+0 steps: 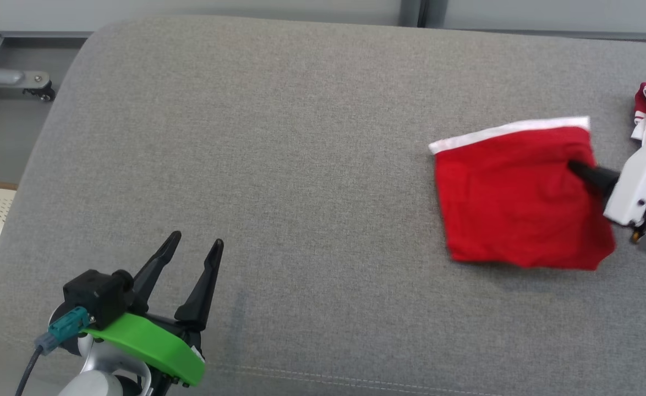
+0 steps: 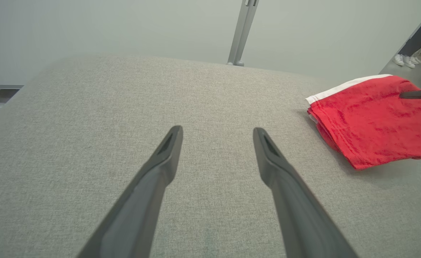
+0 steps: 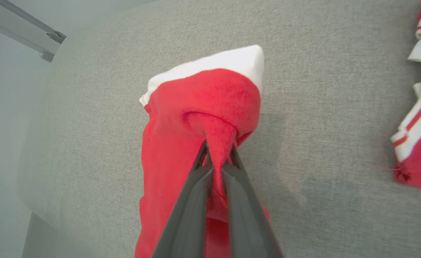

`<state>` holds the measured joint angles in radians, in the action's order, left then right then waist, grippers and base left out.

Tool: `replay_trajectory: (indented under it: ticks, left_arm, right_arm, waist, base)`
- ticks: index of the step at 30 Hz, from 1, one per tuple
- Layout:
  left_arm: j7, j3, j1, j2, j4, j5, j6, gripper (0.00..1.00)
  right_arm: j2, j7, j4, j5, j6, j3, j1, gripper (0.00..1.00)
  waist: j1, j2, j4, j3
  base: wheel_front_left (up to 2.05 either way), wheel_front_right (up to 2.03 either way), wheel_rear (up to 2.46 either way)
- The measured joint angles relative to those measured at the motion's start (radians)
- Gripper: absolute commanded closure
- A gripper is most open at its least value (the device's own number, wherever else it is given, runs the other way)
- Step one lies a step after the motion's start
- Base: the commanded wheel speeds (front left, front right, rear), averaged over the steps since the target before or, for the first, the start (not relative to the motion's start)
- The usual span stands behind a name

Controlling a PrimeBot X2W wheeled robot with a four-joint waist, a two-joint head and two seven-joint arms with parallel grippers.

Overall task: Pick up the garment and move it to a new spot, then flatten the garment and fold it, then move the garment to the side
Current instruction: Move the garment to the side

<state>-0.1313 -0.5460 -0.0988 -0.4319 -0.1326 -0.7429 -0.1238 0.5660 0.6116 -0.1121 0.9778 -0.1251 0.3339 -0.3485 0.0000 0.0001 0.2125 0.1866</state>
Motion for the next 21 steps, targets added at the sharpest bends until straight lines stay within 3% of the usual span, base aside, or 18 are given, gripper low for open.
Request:
replay_trajectory:
  ticks: [10,15,21]
  left_arm:
    - [0.004,0.023,-0.1,-0.001,-0.091,0.04,0.0,0.0]
    - [0.004,0.026,-0.144,0.001,-0.106,0.076,0.0,0.0]
    - [0.004,0.058,-0.152,-0.001,-0.106,0.079,0.0,0.0]
  right_arm:
    - [0.162,0.051,-0.047,-0.072,-0.001,-0.161,-0.178,1.0]
    - [0.185,0.053,-0.147,-0.098,-0.001,-0.271,-0.209,1.0]
    - [0.186,0.059,-0.218,-0.13,-0.001,-0.333,-0.232,1.0]
  waist:
    - [0.0,0.0,-0.035,0.123]
    - [0.0,0.0,-0.047,0.19]
    - [0.0001,0.0,-0.056,0.256]
  base:
    - [0.0,0.0,0.0]
    - [0.0,0.0,0.0]
    - [0.0,0.0,0.0]
